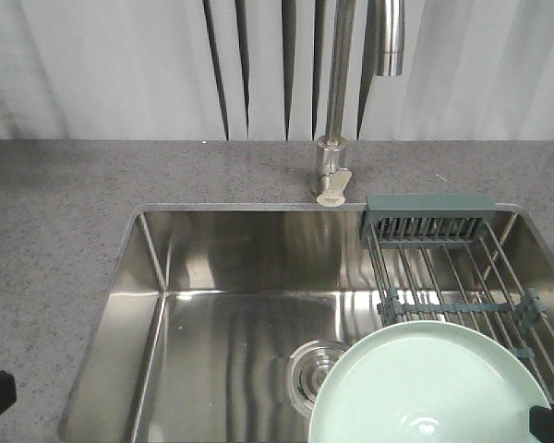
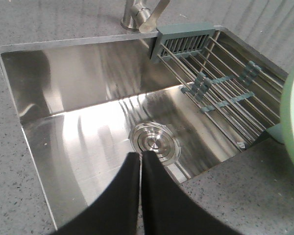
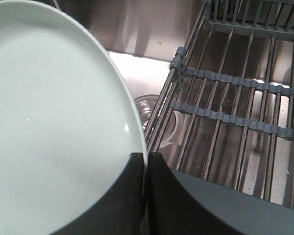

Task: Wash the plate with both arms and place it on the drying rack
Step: 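Move the plate under the faucet with the right gripper, swirling it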

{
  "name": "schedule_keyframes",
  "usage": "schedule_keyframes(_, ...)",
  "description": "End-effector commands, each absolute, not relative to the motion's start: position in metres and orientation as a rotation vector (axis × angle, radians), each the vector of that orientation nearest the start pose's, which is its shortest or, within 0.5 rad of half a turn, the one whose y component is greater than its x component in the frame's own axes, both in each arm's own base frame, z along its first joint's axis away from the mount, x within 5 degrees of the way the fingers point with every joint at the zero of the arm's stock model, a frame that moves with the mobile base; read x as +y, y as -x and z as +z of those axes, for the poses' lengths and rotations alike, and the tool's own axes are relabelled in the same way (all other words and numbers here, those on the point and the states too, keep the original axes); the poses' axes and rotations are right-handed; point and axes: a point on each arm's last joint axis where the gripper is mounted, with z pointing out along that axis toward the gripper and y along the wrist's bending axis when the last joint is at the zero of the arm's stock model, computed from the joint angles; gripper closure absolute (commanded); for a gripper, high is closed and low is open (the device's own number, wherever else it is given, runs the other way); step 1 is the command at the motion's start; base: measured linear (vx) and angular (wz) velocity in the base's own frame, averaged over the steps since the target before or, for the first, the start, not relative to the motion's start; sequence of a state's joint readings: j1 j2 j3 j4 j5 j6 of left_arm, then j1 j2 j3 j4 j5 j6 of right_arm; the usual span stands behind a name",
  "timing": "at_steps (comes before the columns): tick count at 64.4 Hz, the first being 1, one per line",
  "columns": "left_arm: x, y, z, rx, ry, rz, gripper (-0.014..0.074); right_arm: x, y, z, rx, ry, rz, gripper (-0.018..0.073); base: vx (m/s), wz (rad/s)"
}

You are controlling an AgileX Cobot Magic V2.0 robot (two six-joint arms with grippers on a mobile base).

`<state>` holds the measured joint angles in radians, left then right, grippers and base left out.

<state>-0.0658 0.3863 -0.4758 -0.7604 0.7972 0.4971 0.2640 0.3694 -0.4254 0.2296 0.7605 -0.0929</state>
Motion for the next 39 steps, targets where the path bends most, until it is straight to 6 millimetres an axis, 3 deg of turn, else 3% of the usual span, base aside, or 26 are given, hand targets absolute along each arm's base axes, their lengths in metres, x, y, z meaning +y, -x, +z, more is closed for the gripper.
schedule_keyframes(1,-0.047,-0.065,0.299,1.911,-0.231,-0.632,0.0601,0.035,-0.069,0.303,2.041,0.241,0.427,0.0565,0.00,0.00)
schedule_keyframes(11,-0.046,-0.066,0.295,1.913,-0.218,-0.623,0.0601,0.044,-0.098,0.347,2.098,0.231,0.444,0.0564,0.00,0.00)
schedule_keyframes(20,-0.046,-0.066,0.294,1.915,-0.216,-0.619,0.0601,0.056,-0.144,0.355,2.209,0.276,0.409,0.0564,0.00,0.00)
schedule_keyframes(30,-0.046,-0.066,0.293,1.917,-0.217,-0.621,0.0601,0.073,-0.191,0.324,2.372,0.314,0.446,0.0564,0.00,0.00)
schedule_keyframes(39,-0.046,-0.066,0.293,1.918,-0.218,-0.621,0.0601,0.103,-0.211,0.306,2.374,0.388,0.572,0.0564,0.00,0.00)
